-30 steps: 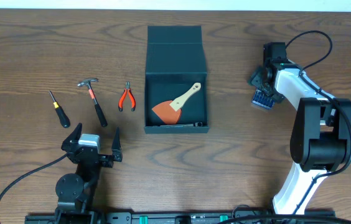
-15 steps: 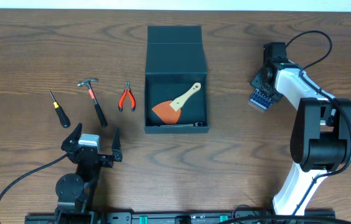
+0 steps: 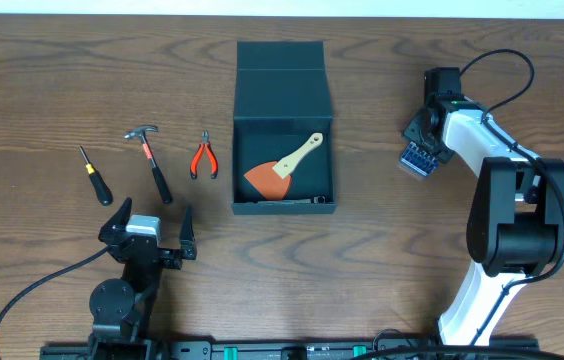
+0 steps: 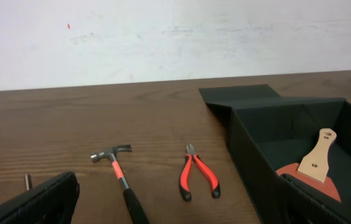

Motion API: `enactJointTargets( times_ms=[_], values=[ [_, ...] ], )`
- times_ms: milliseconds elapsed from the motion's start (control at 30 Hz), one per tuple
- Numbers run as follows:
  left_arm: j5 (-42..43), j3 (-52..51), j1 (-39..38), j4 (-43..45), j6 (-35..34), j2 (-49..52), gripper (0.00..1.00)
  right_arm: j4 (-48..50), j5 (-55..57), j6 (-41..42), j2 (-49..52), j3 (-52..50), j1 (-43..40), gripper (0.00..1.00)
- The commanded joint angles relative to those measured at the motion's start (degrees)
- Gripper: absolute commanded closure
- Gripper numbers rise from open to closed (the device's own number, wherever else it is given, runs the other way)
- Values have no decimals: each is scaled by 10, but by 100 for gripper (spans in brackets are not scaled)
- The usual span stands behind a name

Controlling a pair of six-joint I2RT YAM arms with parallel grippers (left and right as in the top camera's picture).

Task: Pack container
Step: 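Lift the blue screwdriver case with the right gripper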

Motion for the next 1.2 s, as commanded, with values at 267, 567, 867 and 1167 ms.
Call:
enactJointTargets(
  times_ms=[267, 567, 867, 1167],
  values=[
    [12, -12, 0, -16, 5, -3, 2, 6, -66, 0, -55, 0, -2, 55],
    [12, -12, 0, -16, 5, -3, 2, 10, -128, -5, -116, 0, -1, 59],
    [12, -12, 0, -16, 5, -3, 1, 47, -240, -40, -205, 0, 33, 66],
    [12, -12, 0, -16, 5, -3, 1, 64, -257, -56, -259, 0, 180, 68]
  ],
)
